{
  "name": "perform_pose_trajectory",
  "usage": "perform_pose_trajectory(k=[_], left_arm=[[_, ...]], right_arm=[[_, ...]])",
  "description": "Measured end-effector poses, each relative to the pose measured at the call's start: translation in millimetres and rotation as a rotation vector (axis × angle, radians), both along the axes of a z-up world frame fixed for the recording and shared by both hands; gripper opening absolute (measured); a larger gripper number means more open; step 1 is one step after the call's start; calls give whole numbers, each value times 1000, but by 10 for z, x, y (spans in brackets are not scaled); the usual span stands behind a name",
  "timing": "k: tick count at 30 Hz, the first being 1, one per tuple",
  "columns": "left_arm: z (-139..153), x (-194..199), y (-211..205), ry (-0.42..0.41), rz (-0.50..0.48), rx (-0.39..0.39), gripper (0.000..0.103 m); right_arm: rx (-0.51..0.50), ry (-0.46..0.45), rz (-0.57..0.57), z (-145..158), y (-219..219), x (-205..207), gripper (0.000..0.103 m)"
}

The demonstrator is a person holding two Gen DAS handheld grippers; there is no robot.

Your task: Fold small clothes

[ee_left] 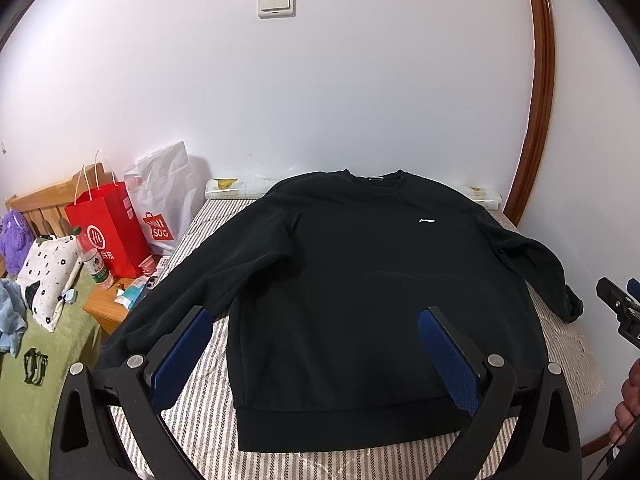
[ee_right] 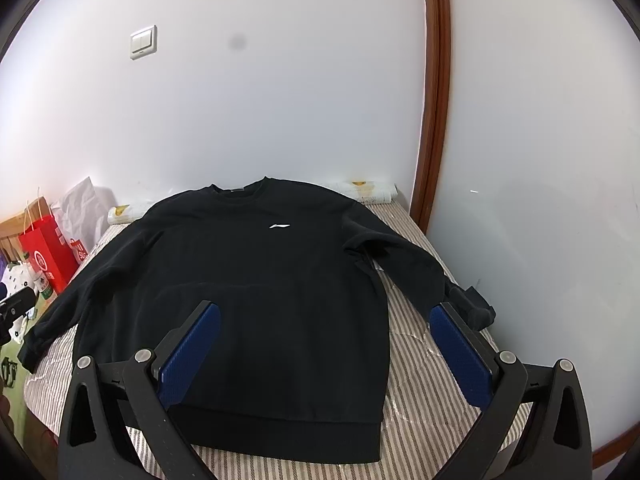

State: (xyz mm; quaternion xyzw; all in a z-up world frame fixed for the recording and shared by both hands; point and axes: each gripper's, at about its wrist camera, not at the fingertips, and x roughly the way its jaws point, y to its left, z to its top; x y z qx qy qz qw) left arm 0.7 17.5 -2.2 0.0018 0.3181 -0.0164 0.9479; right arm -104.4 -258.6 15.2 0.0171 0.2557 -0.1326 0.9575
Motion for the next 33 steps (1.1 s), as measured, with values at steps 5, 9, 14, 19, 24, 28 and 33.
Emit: perform_pose_trajectory(k=[5, 9, 14, 19, 24, 28, 33], left_arm=[[-1, -4, 1, -5, 1, -7, 103], [-20, -4, -16, -1, -1, -7, 103], [-32, -1, -12, -2, 5, -7, 103], [-35, -39, -23, -11, 8, -3, 103], [-35, -49, -25, -16, 15, 4, 103], [-36, -56, 15, -13, 19, -7, 103], [-40, -49, 18, -17, 22, 0, 103]], right_arm=[[1, -4, 8, 13, 17, -12, 103], [2, -8, 3, 21, 7, -27, 103], [5, -9, 0, 15, 11, -39, 103], [8, -9, -3, 18, 10, -43, 103], [16, -10, -8, 14, 8, -39, 103], [18, -8, -5, 2, 3, -30, 103], [7, -7, 14, -17, 21, -25, 103]])
